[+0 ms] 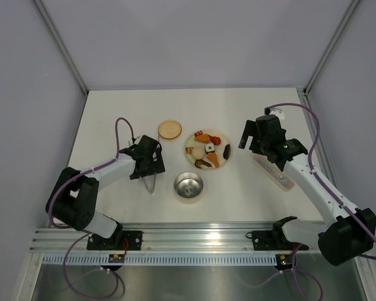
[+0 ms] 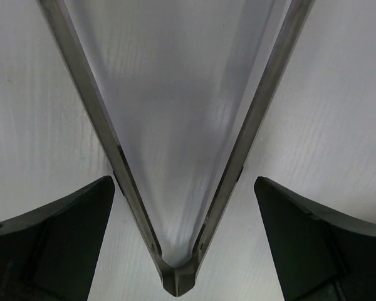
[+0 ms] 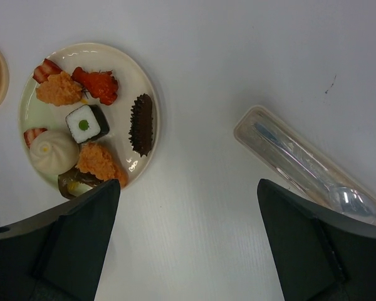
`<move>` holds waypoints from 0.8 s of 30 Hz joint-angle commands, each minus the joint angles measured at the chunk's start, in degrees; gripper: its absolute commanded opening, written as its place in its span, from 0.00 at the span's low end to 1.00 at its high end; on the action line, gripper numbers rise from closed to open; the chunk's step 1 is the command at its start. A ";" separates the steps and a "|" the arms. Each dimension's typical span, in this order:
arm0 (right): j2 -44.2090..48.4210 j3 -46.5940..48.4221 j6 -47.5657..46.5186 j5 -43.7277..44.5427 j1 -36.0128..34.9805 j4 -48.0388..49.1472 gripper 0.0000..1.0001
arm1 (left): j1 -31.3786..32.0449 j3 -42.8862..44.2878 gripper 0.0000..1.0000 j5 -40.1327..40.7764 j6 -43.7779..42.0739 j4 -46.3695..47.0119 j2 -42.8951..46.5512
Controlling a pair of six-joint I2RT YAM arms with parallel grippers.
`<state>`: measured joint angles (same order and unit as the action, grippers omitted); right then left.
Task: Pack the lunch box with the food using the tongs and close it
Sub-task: Pick up the clamp at the center of the board.
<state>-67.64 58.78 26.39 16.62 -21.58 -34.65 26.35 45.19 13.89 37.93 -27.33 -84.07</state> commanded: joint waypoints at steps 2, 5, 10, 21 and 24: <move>-1.18 0.10 0.68 -1.59 -0.13 2.13 1.00 | 0.28 1.21 0.99 -0.79 -1.46 5.09 -3.72; -1.62 0.37 0.85 -1.86 -0.13 2.05 0.99 | 0.28 1.74 0.99 -0.97 -1.46 6.85 -5.22; -1.18 0.28 1.29 -1.51 -0.13 1.70 0.99 | 0.19 2.53 0.98 -0.97 -1.72 9.23 -6.81; -1.01 -0.42 2.35 -1.77 -0.13 1.34 1.00 | 0.11 1.22 0.66 0.08 -2.51 11.34 -5.40; -0.83 -0.42 2.61 -1.94 -0.13 1.43 1.00 | 0.11 0.69 0.56 0.96 -2.42 11.16 -4.17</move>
<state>-69.34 58.78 27.92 15.33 -21.61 -34.13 26.35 46.57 13.91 35.62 -18.35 -89.76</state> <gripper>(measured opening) 0.993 0.593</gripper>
